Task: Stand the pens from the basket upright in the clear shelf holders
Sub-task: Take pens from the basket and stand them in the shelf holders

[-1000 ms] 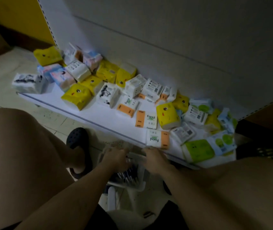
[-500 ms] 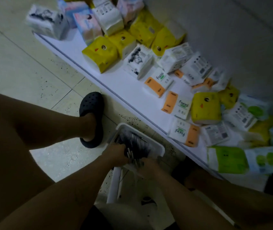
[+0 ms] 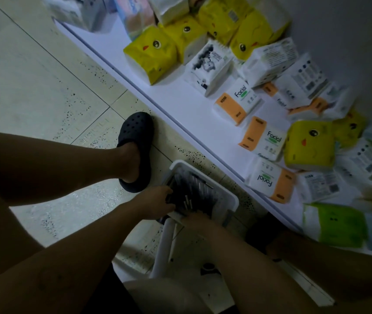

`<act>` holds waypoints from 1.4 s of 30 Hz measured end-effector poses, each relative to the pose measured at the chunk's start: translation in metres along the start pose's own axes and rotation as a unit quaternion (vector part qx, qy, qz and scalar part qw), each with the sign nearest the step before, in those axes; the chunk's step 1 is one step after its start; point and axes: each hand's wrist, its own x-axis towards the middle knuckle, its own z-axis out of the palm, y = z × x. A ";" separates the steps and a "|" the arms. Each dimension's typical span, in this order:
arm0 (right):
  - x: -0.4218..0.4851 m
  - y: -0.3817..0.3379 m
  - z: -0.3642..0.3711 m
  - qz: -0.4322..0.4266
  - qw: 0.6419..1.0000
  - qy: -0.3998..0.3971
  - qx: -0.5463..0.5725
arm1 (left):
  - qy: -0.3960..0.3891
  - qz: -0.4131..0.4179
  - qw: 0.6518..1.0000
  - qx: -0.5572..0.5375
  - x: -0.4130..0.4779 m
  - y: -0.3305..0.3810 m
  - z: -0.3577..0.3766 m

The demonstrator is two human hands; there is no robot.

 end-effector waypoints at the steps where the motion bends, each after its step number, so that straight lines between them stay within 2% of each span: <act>1: 0.002 -0.001 -0.001 0.015 1.000 -0.004 0.016 | -0.002 -0.001 1.000 -0.006 -0.001 -0.001 0.001; 6: 0.013 0.005 0.001 0.045 0.999 -0.005 -0.015 | -0.008 -0.004 1.000 -0.018 -0.002 -0.003 0.006; 16: 0.023 0.011 0.004 0.049 0.998 0.003 0.038 | -0.017 -0.010 1.000 -0.015 0.008 -0.012 0.013; 18: 0.016 0.013 0.003 0.051 0.997 0.025 0.054 | -0.023 -0.014 0.999 -0.020 0.011 -0.016 0.017; 20: 0.004 0.013 0.002 0.018 0.995 0.040 0.089 | -0.032 -0.021 0.999 -0.025 0.016 -0.021 0.023; 22: -0.013 0.011 -0.003 -0.007 0.980 0.102 0.168 | -0.045 -0.033 0.998 -0.023 0.023 -0.026 0.029; 26: -0.036 0.015 -0.032 0.037 0.964 0.170 0.202 | -0.073 -0.026 0.997 0.030 0.049 -0.023 0.044; 31: -0.060 0.023 -0.048 0.057 0.927 0.255 0.268 | -0.055 0.027 0.998 0.016 0.083 0.001 0.070; 36: -0.065 0.027 -0.050 0.030 0.949 0.202 0.241 | -0.078 -0.022 0.989 -0.120 0.114 0.009 0.083; 42: -0.071 0.020 -0.057 0.030 0.940 0.214 0.264 | -0.077 -0.068 0.992 -0.069 0.125 0.013 0.112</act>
